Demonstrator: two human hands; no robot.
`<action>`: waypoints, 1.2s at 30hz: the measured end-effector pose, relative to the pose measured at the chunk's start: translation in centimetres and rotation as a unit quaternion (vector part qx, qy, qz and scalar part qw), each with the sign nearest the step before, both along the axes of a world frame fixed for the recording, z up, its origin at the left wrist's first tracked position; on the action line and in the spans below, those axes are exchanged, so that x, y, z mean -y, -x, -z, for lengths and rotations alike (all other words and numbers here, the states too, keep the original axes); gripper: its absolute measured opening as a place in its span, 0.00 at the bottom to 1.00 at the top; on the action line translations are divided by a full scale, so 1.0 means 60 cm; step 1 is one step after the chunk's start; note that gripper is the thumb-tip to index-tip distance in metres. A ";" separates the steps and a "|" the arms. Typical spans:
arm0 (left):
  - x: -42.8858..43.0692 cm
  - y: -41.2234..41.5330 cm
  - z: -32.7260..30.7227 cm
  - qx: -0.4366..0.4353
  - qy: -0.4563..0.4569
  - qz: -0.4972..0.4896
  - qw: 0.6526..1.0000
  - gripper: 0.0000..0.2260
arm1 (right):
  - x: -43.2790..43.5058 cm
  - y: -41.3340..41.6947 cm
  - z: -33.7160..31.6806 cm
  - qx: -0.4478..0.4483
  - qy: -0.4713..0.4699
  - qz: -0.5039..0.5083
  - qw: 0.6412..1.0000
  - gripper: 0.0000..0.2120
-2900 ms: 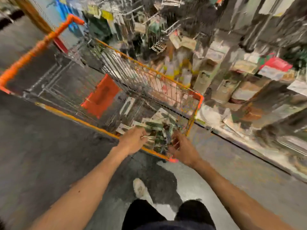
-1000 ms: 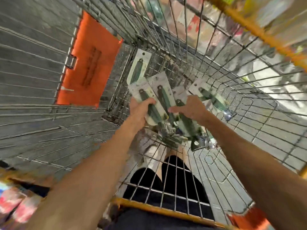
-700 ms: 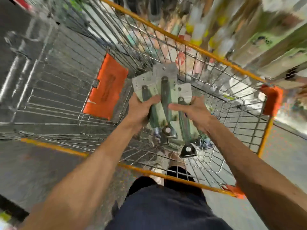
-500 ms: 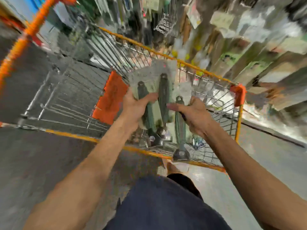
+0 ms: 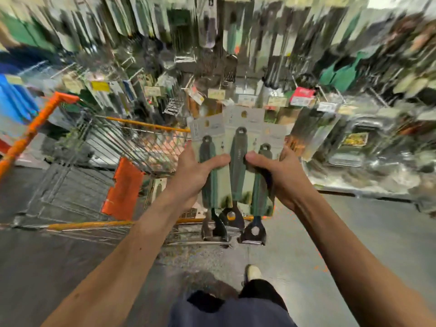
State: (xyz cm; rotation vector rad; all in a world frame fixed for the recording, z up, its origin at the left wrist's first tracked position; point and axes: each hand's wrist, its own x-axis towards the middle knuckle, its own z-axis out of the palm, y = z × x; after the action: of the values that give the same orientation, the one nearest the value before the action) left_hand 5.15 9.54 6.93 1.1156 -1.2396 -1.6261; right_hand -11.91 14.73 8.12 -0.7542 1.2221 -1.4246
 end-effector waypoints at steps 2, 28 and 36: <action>-0.009 0.041 -0.013 0.006 0.009 0.019 1.000 0.18 | -0.026 0.040 -0.013 -0.018 0.009 0.016 1.000 0.19; 0.000 0.828 -0.222 -0.004 0.273 0.101 0.957 0.20 | -0.088 0.786 -0.236 -0.250 0.123 0.208 0.938 0.19; 0.137 0.909 -0.288 0.009 0.324 0.084 0.942 0.47 | 0.051 0.876 -0.306 -0.306 0.160 0.197 0.918 0.18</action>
State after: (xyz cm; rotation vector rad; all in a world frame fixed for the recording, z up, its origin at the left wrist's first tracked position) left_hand -49.42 1.34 24.18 0.6195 -1.7478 -1.1722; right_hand -64.47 11.68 26.45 -1.3043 1.7084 -1.8195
